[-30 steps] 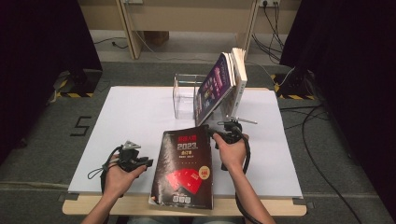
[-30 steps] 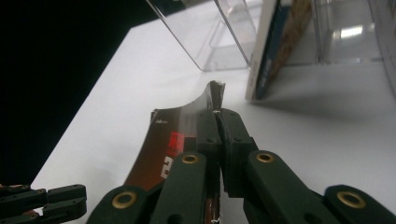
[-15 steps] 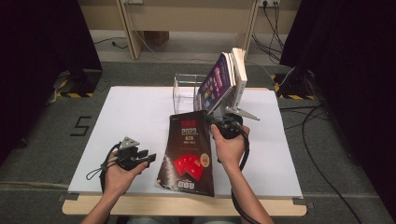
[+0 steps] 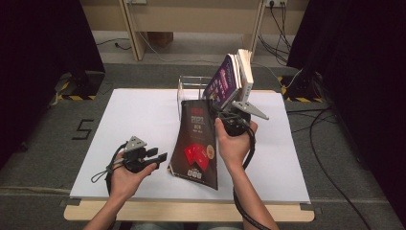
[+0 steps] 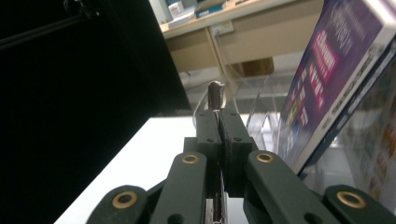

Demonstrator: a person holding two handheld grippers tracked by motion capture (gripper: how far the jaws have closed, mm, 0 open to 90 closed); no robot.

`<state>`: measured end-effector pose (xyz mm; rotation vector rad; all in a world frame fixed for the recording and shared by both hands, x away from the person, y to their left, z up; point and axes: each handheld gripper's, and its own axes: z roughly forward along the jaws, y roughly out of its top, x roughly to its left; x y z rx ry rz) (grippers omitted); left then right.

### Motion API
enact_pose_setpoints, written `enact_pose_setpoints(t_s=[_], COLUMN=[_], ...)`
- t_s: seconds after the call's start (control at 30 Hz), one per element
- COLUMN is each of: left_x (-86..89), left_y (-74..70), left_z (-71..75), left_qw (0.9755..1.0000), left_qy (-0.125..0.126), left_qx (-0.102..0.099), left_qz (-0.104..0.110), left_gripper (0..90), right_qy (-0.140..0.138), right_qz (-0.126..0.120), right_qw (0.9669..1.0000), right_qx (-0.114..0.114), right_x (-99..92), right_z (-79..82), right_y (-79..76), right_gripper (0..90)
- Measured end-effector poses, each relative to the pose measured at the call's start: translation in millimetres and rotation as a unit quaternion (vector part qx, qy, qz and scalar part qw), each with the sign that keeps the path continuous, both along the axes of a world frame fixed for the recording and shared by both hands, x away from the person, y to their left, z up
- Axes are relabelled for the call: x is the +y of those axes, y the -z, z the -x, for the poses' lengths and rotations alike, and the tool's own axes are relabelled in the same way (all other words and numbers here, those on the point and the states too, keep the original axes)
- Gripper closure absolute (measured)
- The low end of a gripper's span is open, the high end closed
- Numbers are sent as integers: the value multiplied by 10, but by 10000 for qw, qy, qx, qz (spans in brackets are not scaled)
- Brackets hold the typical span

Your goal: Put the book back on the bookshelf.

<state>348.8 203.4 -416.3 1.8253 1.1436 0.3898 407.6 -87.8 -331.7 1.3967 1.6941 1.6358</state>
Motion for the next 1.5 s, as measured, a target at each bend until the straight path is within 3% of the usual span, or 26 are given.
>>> enact_pose_setpoints(t_s=[0.8, 1.17, 1.5], left_x=[-220, -402, -607], left_y=[-187, -373, -529], left_z=[-24, -84, -131], left_qw=[9992, 9975, 9957], left_qy=[192, 391, 552], left_qx=[-321, -483, -672], left_qz=[162, 326, 330], left_gripper=[550, 546, 546], right_qy=[141, 254, 299], right_qz=[-28, -84, -86], right_qw=[9987, 9977, 9970], right_qx=[-483, -627, -710], right_x=[66, 130, 189], right_z=[-55, -141, -196], right_y=[-237, -318, -398], right_gripper=[881, 881, 881])
